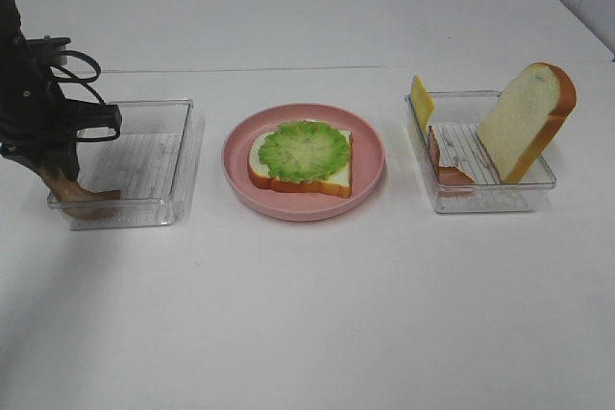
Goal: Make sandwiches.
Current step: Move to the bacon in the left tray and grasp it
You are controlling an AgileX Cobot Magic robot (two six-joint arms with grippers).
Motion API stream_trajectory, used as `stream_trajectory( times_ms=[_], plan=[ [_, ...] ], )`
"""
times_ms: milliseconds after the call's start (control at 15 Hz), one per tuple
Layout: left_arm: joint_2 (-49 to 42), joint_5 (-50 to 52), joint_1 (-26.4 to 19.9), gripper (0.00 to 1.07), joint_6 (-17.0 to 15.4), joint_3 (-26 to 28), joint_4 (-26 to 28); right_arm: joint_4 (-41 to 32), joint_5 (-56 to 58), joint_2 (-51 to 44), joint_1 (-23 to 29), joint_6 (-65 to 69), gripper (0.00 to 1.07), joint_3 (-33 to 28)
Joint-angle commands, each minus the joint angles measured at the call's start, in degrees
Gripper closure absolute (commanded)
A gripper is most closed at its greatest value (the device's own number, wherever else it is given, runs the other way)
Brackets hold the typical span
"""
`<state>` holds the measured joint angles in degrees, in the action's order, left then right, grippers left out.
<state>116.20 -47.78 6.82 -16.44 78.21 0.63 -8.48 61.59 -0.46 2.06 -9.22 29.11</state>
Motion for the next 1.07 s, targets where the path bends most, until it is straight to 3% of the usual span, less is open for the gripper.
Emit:
stream_trajectory(
  times_ms=[67, 1067],
  plan=[
    [-0.5, -0.1, 0.3, 0.7, -0.4, -0.3, 0.6, 0.2, -0.5, -0.5, -0.1, -0.2, 0.22, -0.1],
    [-1.0, -2.9, 0.3, 0.68, -0.2, -0.3, -0.1, 0.2, -0.5, -0.5, -0.1, -0.2, 0.22, -0.1]
  ],
)
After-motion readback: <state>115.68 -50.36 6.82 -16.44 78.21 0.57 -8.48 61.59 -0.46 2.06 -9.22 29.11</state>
